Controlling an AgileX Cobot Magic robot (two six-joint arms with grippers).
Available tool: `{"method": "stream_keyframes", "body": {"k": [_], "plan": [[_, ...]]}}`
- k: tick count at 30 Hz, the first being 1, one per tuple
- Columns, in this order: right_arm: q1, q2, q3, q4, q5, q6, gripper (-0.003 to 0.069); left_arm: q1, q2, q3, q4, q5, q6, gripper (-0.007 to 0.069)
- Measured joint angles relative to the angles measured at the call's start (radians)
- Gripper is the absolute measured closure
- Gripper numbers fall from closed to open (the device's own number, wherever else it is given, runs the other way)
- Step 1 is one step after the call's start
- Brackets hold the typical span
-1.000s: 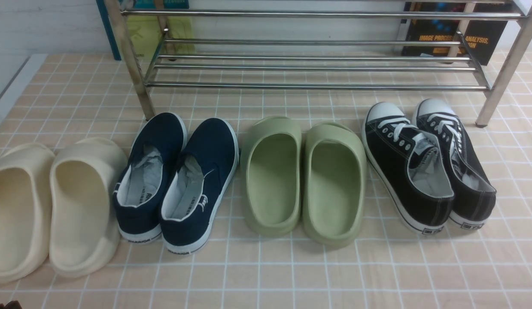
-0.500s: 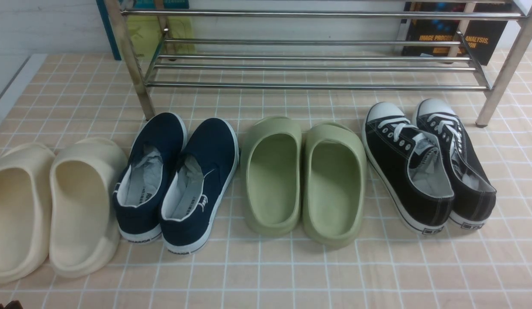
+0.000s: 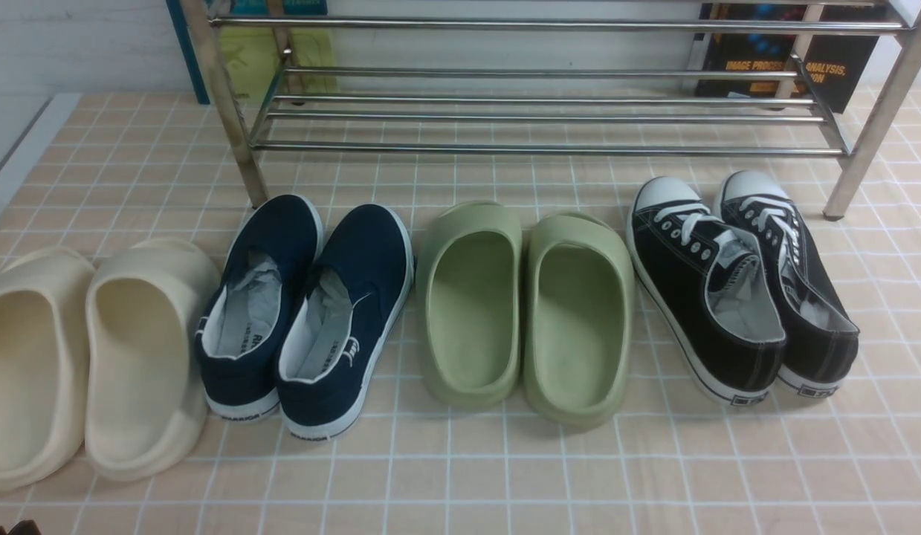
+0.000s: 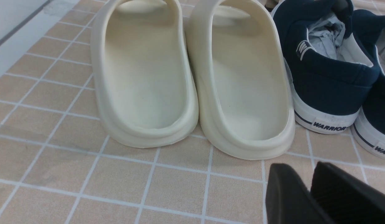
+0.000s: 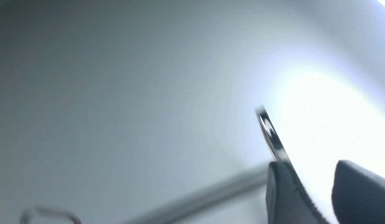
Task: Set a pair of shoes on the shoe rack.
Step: Use the right arm to grab the shoe closest to it
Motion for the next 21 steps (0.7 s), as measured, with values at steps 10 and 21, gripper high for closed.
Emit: {"method": "stream_keyframes", "body": {"k": [10,21], "plan": [[0.000,0.014,-0.244,-0.162,0.181,0.109,0.0419,0.000,0.000,0.000,0.000,0.000,0.000,0.0454],[0.000,0.481,-0.587,-0.389,0.817,0.097,0.0419,0.000,0.000,0.000,0.000,0.000,0.000,0.0444]]}}
